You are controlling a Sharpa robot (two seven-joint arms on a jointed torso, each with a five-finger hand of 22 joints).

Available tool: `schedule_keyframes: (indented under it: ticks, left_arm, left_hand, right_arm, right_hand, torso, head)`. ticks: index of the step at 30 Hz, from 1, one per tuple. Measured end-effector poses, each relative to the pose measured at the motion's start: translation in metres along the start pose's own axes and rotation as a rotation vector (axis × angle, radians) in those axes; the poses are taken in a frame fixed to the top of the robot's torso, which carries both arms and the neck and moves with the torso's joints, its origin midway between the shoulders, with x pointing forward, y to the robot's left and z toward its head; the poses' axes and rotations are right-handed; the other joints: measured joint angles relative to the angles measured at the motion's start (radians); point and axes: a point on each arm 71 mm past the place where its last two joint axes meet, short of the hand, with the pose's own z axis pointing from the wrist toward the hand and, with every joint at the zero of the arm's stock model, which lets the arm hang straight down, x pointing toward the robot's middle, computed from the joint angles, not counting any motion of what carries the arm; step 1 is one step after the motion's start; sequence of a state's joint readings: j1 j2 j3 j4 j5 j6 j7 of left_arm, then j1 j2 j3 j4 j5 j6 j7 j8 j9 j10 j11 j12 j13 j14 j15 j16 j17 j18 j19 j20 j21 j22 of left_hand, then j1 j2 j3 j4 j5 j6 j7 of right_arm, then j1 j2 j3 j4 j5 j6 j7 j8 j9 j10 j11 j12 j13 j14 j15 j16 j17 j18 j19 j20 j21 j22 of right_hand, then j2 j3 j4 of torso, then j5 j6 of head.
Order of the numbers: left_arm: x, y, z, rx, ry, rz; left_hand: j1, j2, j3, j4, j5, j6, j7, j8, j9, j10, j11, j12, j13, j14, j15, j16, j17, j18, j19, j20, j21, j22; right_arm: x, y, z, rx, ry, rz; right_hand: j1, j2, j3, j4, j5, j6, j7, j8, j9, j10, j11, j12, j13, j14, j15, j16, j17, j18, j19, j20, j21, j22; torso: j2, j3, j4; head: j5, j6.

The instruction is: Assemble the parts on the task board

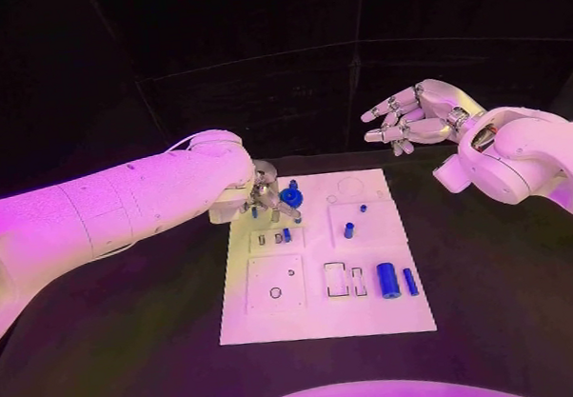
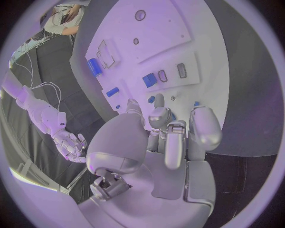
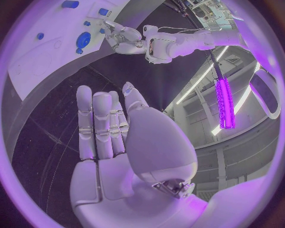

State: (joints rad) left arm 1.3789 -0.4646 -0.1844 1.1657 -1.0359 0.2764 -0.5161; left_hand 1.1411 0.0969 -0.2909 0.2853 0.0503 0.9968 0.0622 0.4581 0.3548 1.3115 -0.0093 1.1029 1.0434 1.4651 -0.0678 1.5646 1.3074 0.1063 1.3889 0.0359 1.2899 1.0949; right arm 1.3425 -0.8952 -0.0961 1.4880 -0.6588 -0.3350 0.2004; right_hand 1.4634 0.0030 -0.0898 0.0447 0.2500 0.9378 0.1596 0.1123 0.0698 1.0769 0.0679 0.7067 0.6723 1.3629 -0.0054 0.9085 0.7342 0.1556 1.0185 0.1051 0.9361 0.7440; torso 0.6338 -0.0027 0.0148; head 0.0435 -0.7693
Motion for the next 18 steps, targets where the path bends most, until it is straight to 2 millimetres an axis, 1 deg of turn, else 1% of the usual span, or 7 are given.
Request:
schedule_keyframes:
  ticks: [2,6,7,8,12,18]
  left_arm:
    - [0.0015,0.0005,0.0018,-0.005,0.006,0.003]
    - [0.0041,0.0024,0.0052,-0.015,0.017,0.006]
    - [0.0045,0.0027,0.0058,-0.017,0.019,0.007]
    - [0.005,0.0031,0.0065,-0.02,0.021,0.007]
    - [0.0073,0.0036,0.0085,-0.024,0.03,0.01]
    - [0.0094,0.0015,0.01,-0.024,0.039,0.015]
  left_hand:
    - [0.005,0.005,0.0,0.0,0.0,0.0,0.0,0.0,0.001,0.0,0.0,0.0,0.0,0.0,0.0,0.0,0.0,0.0,0.0,0.0,0.0,0.001]
    - [0.005,0.005,0.0,0.0,0.0,-0.004,0.004,0.004,0.002,0.0,0.0,0.0,0.0,0.0,0.0,0.0,0.0,0.0,0.003,-0.003,0.0,0.002]
    - [0.008,0.001,0.0,0.0,0.0,-0.004,0.004,0.004,0.002,0.0,0.0,0.0,0.0,0.0,0.0,0.0,0.0,0.0,0.003,-0.003,0.004,0.003]
    - [0.013,0.004,0.002,-0.002,0.0,-0.004,0.004,0.004,0.005,0.0,0.0,0.0,0.0,0.0,0.0,0.0,0.0,0.0,0.003,-0.003,0.004,0.004]
    - [0.014,0.005,0.003,-0.003,0.0,-0.004,0.004,0.008,0.007,0.0,0.0,0.0,0.0,0.0,0.0,0.0,0.0,0.0,0.003,-0.003,0.005,0.004]
    - [0.018,0.01,0.003,-0.003,0.0,-0.007,0.0,0.009,0.009,0.0,0.0,0.005,0.001,0.0,0.0,0.0,0.0,0.001,0.007,0.0,0.005,0.007]
  right_arm:
    - [0.0002,0.0001,0.0002,0.0,0.0,0.0]
    - [0.0007,0.0003,0.0008,-0.001,0.001,0.001]
    - [0.0007,0.0003,0.001,-0.001,0.001,0.001]
    - [0.0007,0.0002,0.0011,0.0,0.001,0.001]
    - [0.0007,0.0001,0.0014,0.0,0.0,0.001]
    - [0.0015,0.0004,0.0025,-0.001,0.002,0.001]
  right_hand:
    - [0.0,0.0,0.0,0.0,0.0,0.0,0.0,0.0,0.0,0.0,0.0,0.0,0.0,0.0,0.0,0.0,0.0,0.0,0.0,0.0,0.0,0.0]
    - [0.0,0.0,0.0,0.0,0.0,0.0,0.0,0.0,0.0,0.0,0.0,0.0,0.0,0.0,0.0,0.0,0.0,0.0,0.0,0.0,0.0,-0.001]
    - [0.0,0.0,0.0,0.0,0.0,0.0,0.0,0.0,0.0,0.0,0.0,0.0,0.0,0.0,0.0,0.0,0.0,0.0,0.0,0.0,0.0,-0.001]
    - [0.0,0.0,0.0,0.0,0.003,0.0,0.0,0.0,0.0,0.0,0.0,0.0,-0.001,0.0,0.0,0.0,0.0,0.0,0.0,0.0,0.0,-0.001]
    - [0.0,0.0,0.0,0.0,0.006,0.0,0.0,0.0,0.0,0.0,0.0,0.0,-0.002,0.0,0.0,0.0,0.0,0.0,0.0,0.0,0.0,-0.001]
    - [0.0,0.0,0.0,0.0,0.009,0.0,0.0,0.0,0.0,0.0,0.0,0.0,-0.004,0.0,0.0,0.0,0.0,0.0,0.0,0.0,0.0,-0.001]
  torso:
    - [0.0,-0.0001,0.0006]
    - [0.0,-0.0002,0.0009]
    - [0.0,-0.0002,0.0009]
    - [0.0,-0.0002,0.0009]
    - [0.0,-0.0002,0.0011]
    - [0.0,0.0005,0.0012]
  head:
    - [0.0,-0.002]
    - [0.0,-0.008]
    - [0.001,-0.009]
    - [0.001,-0.01]
    - [0.001,-0.013]
    - [-0.001,-0.019]
